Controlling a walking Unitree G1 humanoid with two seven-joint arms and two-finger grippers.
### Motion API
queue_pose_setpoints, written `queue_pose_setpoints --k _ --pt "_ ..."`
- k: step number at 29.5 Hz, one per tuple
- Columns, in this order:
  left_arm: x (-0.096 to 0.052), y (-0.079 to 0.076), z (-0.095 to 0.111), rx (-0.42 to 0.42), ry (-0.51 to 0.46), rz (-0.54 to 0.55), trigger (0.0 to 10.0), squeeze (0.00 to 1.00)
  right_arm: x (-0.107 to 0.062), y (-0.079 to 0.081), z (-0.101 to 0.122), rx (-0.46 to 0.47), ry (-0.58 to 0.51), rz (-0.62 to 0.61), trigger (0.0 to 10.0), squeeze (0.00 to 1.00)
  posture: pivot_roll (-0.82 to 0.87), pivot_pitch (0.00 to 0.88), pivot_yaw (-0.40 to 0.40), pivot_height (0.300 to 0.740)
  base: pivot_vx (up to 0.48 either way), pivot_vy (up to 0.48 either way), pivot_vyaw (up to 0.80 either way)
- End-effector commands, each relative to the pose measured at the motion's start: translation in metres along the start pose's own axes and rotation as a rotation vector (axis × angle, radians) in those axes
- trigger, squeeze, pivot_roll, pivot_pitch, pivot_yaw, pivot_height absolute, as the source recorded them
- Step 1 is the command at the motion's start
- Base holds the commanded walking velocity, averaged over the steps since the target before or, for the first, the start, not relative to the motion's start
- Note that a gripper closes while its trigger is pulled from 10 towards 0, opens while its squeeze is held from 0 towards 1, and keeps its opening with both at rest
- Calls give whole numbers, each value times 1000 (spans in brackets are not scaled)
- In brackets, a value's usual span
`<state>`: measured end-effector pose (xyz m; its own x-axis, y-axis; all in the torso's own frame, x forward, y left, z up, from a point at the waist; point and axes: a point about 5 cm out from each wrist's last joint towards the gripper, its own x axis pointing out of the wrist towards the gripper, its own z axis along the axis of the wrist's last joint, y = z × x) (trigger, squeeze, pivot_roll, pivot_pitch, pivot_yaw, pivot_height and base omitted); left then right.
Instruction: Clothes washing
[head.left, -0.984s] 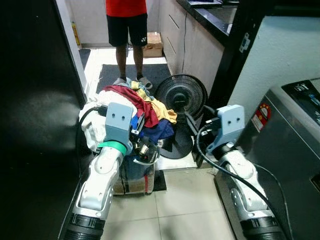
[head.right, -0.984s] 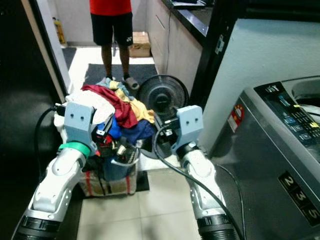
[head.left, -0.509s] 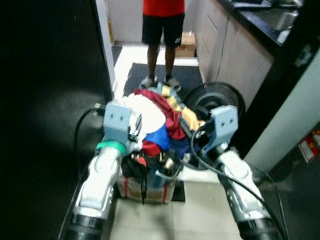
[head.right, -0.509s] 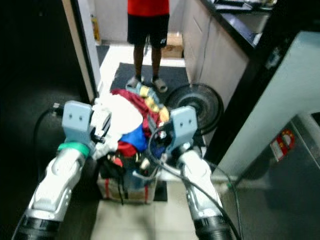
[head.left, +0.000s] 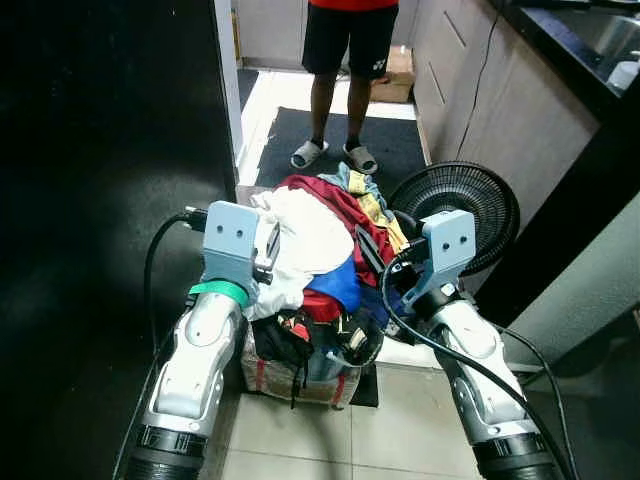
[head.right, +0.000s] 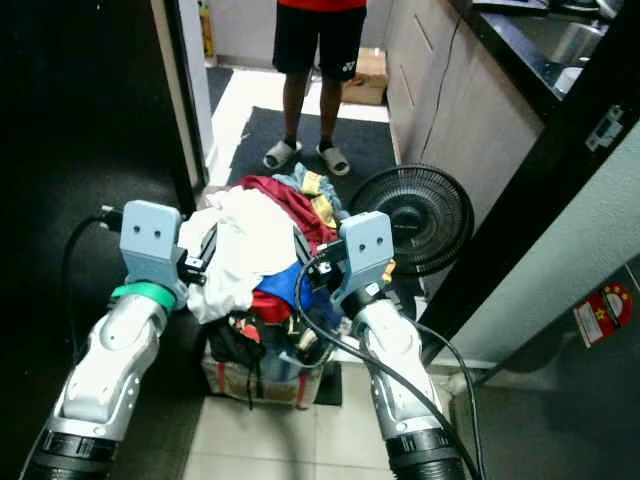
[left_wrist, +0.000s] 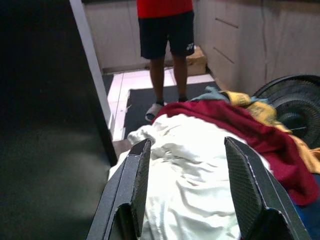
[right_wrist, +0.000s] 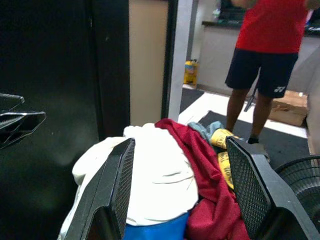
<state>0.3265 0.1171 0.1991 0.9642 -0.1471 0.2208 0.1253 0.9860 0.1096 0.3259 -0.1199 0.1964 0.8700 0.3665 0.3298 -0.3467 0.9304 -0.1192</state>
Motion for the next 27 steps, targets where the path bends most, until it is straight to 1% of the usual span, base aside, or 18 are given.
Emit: queue_pose_setpoints --k 1,8,13,27 --pt "-2 -4 -11 -11 44 -23 10000 0 -6 -9 -8 29 27 -55 10000 0 0 51 24 740 0 0 0" --pt "0 -13 -12 -18 39 -50 10000 0 -7 -16 -9 33 32 -87 10000 0 -3 52 25 740 0 0 0" --pt "2 -17 -11 -22 30 -58 10000 0 -9 -18 -9 31 31 -99 10000 0 -9 58 27 740 451 0 0" --pt "2 -17 -12 -19 26 -60 10000 0 -9 -18 -10 29 32 -102 10000 0 -6 61 27 740 465 0 0"
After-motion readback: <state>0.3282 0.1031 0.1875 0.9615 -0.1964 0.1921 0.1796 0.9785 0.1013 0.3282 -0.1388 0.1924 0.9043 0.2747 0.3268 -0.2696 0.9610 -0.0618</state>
